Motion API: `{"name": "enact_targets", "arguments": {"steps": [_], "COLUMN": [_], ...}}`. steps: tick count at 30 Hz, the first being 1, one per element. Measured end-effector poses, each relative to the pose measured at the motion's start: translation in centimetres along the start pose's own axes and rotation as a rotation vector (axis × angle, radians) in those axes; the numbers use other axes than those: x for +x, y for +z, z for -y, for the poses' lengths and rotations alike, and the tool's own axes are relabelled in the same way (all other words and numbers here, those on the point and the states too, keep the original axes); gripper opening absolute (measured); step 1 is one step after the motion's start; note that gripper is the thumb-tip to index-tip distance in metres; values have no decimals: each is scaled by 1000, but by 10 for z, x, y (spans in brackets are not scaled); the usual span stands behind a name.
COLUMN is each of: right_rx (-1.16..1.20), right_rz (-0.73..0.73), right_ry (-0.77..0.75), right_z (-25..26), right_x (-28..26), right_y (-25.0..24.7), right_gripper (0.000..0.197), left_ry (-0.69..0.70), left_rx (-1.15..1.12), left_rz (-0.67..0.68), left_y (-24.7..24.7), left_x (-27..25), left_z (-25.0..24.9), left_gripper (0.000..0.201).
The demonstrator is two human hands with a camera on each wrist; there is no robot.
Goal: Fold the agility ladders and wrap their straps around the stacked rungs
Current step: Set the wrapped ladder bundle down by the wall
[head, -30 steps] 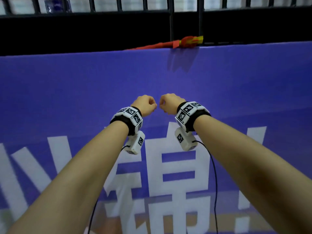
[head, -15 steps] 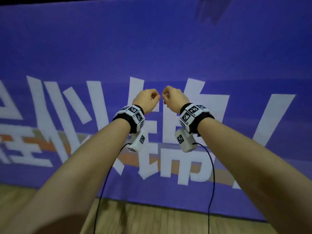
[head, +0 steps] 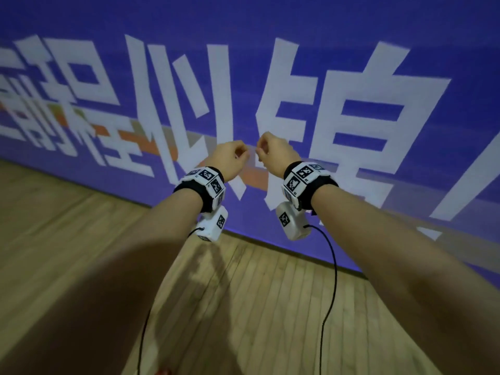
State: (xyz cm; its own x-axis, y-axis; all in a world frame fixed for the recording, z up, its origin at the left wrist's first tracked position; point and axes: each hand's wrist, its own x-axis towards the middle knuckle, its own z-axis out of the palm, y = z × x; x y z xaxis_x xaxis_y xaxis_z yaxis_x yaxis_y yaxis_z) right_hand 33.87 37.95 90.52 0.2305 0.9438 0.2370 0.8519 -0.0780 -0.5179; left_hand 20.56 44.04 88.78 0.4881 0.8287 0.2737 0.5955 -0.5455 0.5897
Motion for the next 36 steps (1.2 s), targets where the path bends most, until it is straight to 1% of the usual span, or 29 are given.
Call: {"name": "enact_targets", "arguments": {"steps": [3, 7, 11, 14, 17, 20, 22, 23, 25, 26, 29, 32, 36], "right_rx": [-47, -175, -222, -254, -302, -310, -304, -296, -282, -277, -271, -270, -287], "right_rz": [20, 69, 40, 27, 47, 96, 137, 154, 188, 203, 243, 294, 343], "right_ry": [-40, -100, -107, -133, -158, -173, -181, -182, -179, -177, -154, -128, -99], "right_z": [22, 66, 110, 139, 161, 174, 176, 176, 172, 167, 147, 123, 94], "right_x": [-30, -74, -124, -165, -205, -242, -265, -277, -301, -312, -350, -389, -427], "right_y": [35, 80, 124, 158, 188, 212, 227, 234, 249, 256, 278, 302, 334], "right_gripper": [18, 21, 22, 22, 19, 22, 24, 24, 24, 23, 22, 22, 23], "left_ry": [-31, -51, -81, -68, -24, -33, -62, -74, -75, -83, -147, -141, -145], "left_rx": [77, 237, 312, 334, 360, 360, 379, 378, 374, 392, 439, 454, 415], "left_rz": [-16, -11, -59, -79, -27, 23, 46, 34, 8, 13, 138, 185, 226], "left_y": [-13, -37, -63, -75, -79, -78, -73, -68, -54, -48, -21, 8, 49], "left_x": [-49, -119, -189, -242, -293, -340, -369, -383, -410, -423, -456, -489, -523], "left_z": [31, 67, 101, 126, 149, 163, 170, 174, 183, 186, 198, 206, 212], "left_gripper": [18, 20, 19, 18, 19, 27, 27, 27, 33, 32, 17, 20, 20]}}
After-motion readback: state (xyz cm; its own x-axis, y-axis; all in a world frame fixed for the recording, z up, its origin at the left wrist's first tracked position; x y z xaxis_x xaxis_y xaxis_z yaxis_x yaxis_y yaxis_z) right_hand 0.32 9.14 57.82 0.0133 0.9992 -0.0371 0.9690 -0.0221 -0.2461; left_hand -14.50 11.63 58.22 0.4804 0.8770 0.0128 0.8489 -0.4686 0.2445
